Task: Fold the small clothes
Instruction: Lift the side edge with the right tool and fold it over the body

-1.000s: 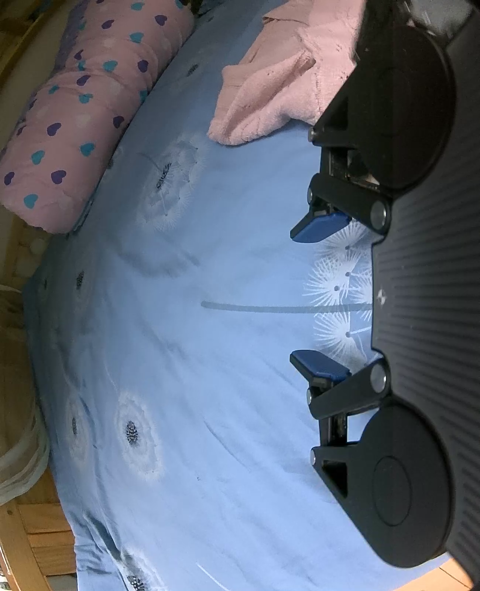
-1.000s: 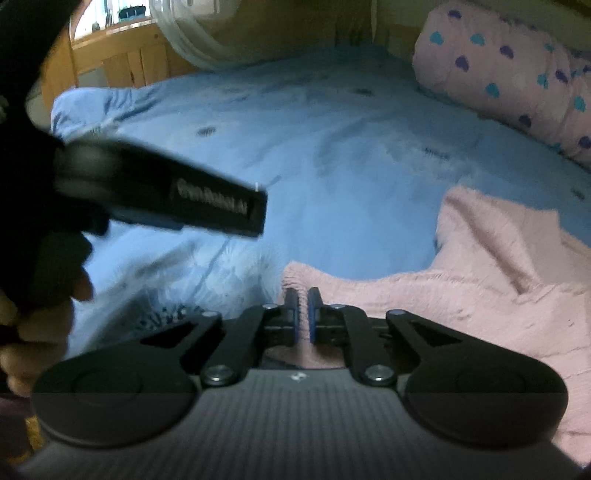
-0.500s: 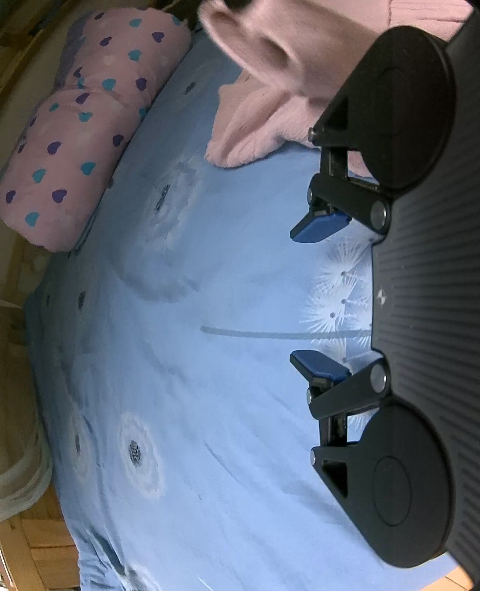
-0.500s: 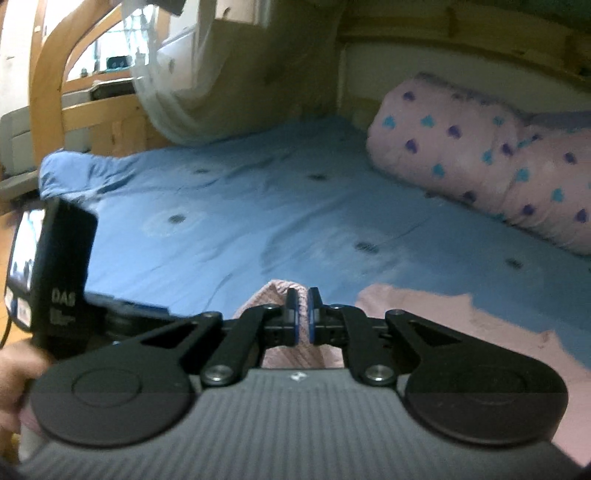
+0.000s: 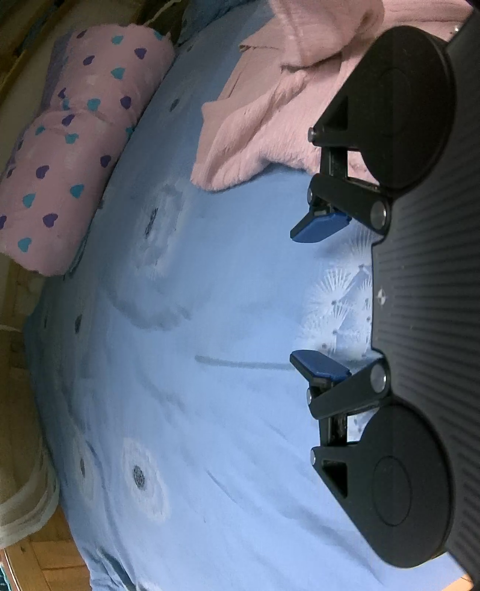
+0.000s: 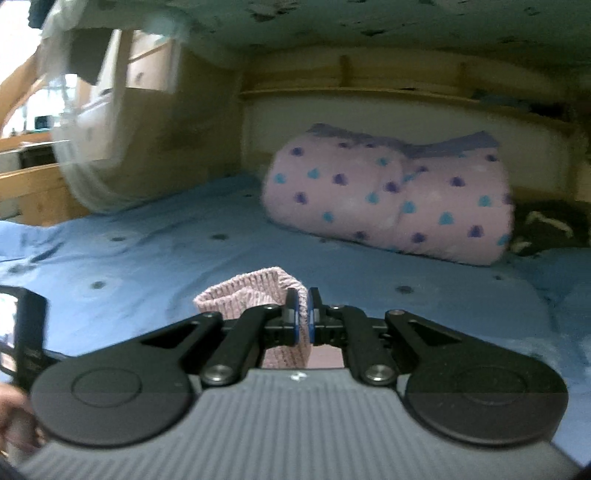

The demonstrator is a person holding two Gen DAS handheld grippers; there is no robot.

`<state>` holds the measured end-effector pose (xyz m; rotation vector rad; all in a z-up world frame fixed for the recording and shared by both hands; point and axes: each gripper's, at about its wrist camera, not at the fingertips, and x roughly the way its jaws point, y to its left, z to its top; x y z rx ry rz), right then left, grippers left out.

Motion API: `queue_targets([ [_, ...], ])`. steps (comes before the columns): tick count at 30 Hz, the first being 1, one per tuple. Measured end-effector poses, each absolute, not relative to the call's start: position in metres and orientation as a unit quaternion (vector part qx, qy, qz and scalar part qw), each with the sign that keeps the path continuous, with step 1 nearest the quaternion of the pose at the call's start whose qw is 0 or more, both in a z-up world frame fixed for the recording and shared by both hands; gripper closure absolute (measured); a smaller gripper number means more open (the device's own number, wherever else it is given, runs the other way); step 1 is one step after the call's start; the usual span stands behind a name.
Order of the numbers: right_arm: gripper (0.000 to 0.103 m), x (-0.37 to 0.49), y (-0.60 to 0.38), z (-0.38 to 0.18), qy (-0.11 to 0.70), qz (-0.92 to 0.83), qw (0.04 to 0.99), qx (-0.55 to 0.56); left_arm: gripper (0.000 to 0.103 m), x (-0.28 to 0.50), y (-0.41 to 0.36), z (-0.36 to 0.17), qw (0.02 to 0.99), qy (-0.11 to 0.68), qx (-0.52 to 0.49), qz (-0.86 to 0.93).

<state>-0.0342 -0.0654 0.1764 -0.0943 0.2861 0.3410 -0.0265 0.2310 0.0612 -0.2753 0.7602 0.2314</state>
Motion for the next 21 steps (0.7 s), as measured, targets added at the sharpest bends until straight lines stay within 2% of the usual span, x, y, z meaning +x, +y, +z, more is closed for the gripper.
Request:
queue_targets([
  [21, 0.096, -0.049, -0.186, 0.087, 0.246, -0.021, 0.969, 0.009, 0.033, -0.013, 0.175, 0.063, 0.924, 0.369, -0.082, 0.058],
])
